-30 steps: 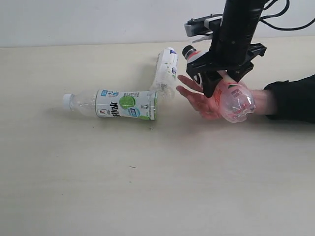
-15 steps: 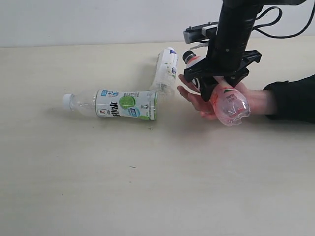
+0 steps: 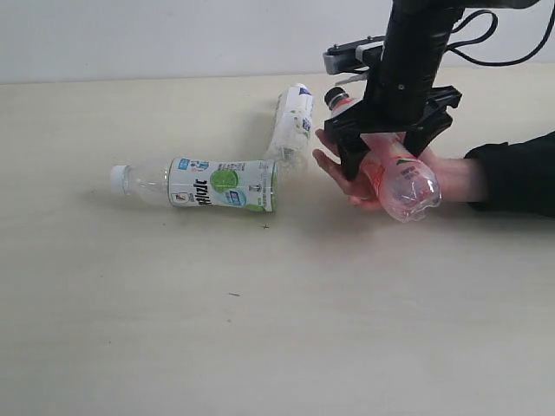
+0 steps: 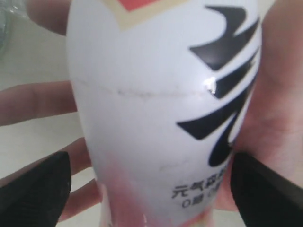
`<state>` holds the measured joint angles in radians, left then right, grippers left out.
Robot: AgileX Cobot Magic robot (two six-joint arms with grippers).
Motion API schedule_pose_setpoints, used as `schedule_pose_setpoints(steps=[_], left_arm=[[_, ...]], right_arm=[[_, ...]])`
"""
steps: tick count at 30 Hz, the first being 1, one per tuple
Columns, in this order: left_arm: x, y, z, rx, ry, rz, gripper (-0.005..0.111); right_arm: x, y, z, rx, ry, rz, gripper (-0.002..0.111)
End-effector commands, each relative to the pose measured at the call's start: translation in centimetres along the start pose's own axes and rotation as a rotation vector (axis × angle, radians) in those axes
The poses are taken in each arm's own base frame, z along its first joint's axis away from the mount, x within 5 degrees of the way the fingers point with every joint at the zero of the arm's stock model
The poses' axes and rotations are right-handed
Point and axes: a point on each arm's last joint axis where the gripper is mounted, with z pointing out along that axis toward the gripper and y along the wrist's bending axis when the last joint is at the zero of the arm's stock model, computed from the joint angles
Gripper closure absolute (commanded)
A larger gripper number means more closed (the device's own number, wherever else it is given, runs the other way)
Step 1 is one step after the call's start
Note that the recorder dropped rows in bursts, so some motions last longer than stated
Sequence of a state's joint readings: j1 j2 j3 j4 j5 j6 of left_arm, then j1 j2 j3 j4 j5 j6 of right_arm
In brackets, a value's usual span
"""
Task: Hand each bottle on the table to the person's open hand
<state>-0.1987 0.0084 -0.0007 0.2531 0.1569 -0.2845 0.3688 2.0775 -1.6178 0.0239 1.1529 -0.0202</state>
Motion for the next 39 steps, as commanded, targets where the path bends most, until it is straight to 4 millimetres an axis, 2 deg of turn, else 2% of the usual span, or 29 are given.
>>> schedule_pose_setpoints(steps=[1,7,9,11,13,17,18,19,24,26,30,34,39], left_arm=[[0.0,0.0,0.0,0.0,-0.007,-0.009,0.107],[0.0,0.0,0.0,0.0,-0.007,-0.009,0.107],[0.0,0.0,0.0,0.0,-0.007,-0.009,0.107],[0.0,0.0,0.0,0.0,-0.007,-0.009,0.107],[0.0,0.0,0.0,0.0,-0.007,-0.009,0.107],[0.0,0.0,0.0,0.0,-0.007,-0.009,0.107],[0.0,0.0,0.0,0.0,-0.007,-0.009,0.107],[0.0,0.0,0.0,0.0,-0.007,-0.009,0.107],[0.0,0.0,0.0,0.0,-0.007,-0.009,0.107],[0.0,0.0,0.0,0.0,-0.007,-0.009,0.107],[0.0,0.0,0.0,0.0,-0.007,-0.009,0.107],[0.0,0.0,0.0,0.0,-0.007,-0.009,0.107],[0.0,0.0,0.0,0.0,-0.007,-0.009,0.107]], right_arm=[[0.5,-0.2,-3.2,0.024,-0.065,-0.031,0.022],[2.7,-0.1,-9.2,0.03,-0.159,-0.078,0.023],[3.9,0.0,-11.2,0.027,-0.205,-0.084,0.029],[5.5,0.3,-13.1,0.01,-0.25,-0.088,0.041],[7.3,0.5,-15.0,-0.004,-0.333,-0.084,0.059],[12.4,0.6,-17.4,0.002,-0.492,-0.088,0.093],[14.3,0.7,-17.9,0.006,-0.549,-0.087,0.1],[15.6,0.7,-18.1,0.009,-0.589,-0.086,0.107],[23.7,0.7,-17.4,0.035,-0.831,-0.101,0.108],[26.8,0.7,-16.4,0.043,-0.91,-0.102,0.108],[31.6,0.4,-13.7,0.11,-1.017,-0.148,0.108],[34.4,0.2,-11.2,0.129,-1.116,-0.121,0.108],[35.9,0.3,-11.5,0.138,-1.394,-0.106,0.108]])
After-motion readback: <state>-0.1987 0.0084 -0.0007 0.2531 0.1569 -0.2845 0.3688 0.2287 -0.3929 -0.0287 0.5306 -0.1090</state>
